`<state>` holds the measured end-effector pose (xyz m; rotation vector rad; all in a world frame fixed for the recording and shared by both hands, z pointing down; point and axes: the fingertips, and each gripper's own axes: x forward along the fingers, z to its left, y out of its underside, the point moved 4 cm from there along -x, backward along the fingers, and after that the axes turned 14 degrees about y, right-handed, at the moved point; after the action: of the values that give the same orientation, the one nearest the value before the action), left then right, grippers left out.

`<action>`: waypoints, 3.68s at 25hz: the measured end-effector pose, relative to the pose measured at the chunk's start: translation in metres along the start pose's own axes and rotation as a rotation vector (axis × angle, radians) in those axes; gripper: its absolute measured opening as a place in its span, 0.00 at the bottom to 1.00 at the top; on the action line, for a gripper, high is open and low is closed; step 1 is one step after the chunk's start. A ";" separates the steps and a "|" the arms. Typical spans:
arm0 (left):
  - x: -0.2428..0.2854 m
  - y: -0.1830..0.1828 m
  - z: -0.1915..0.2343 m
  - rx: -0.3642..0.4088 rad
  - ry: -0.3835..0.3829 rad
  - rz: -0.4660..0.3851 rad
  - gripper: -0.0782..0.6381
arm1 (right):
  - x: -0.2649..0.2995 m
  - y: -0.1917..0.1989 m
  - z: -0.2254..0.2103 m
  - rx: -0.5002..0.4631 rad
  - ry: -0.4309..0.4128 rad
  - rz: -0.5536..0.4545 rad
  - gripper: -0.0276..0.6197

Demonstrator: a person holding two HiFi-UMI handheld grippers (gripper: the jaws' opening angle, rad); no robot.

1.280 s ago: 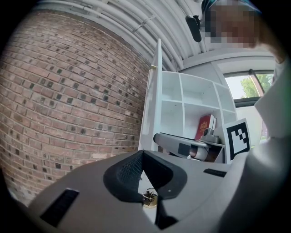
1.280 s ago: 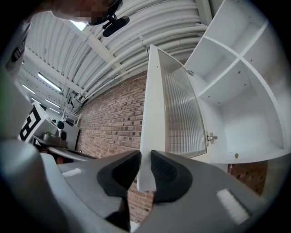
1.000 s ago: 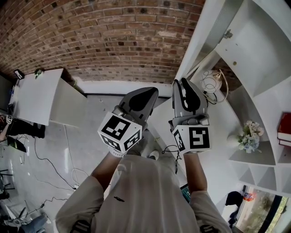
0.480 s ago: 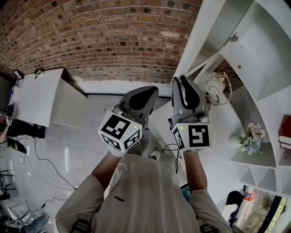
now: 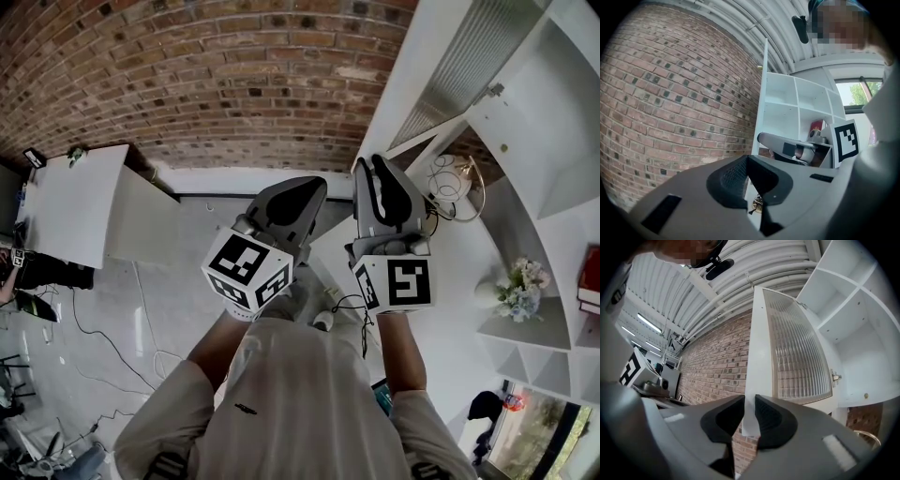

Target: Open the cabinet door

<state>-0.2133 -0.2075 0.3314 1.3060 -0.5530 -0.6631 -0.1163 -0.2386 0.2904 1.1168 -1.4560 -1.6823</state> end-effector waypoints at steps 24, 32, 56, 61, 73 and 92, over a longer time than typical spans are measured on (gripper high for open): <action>-0.007 -0.008 -0.011 0.018 0.026 -0.008 0.12 | -0.013 0.006 0.000 0.022 0.015 0.020 0.17; -0.007 -0.009 -0.036 0.027 0.011 -0.017 0.12 | -0.032 -0.001 -0.012 0.024 0.005 0.011 0.17; 0.029 -0.004 -0.107 0.064 0.091 -0.016 0.12 | -0.102 -0.016 -0.082 0.011 0.089 -0.001 0.06; 0.039 -0.001 -0.118 0.063 0.117 -0.008 0.12 | -0.117 -0.020 -0.098 -0.002 0.118 -0.003 0.06; 0.047 0.000 -0.140 0.081 0.137 -0.021 0.12 | -0.153 -0.018 -0.132 -0.032 0.195 0.019 0.06; 0.053 0.019 -0.160 0.065 0.145 -0.023 0.12 | -0.198 -0.010 -0.168 -0.030 0.300 0.051 0.04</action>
<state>-0.0611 -0.1330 0.3205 1.4107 -0.4448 -0.5675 0.1210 -0.1352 0.3144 1.2447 -1.2545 -1.4259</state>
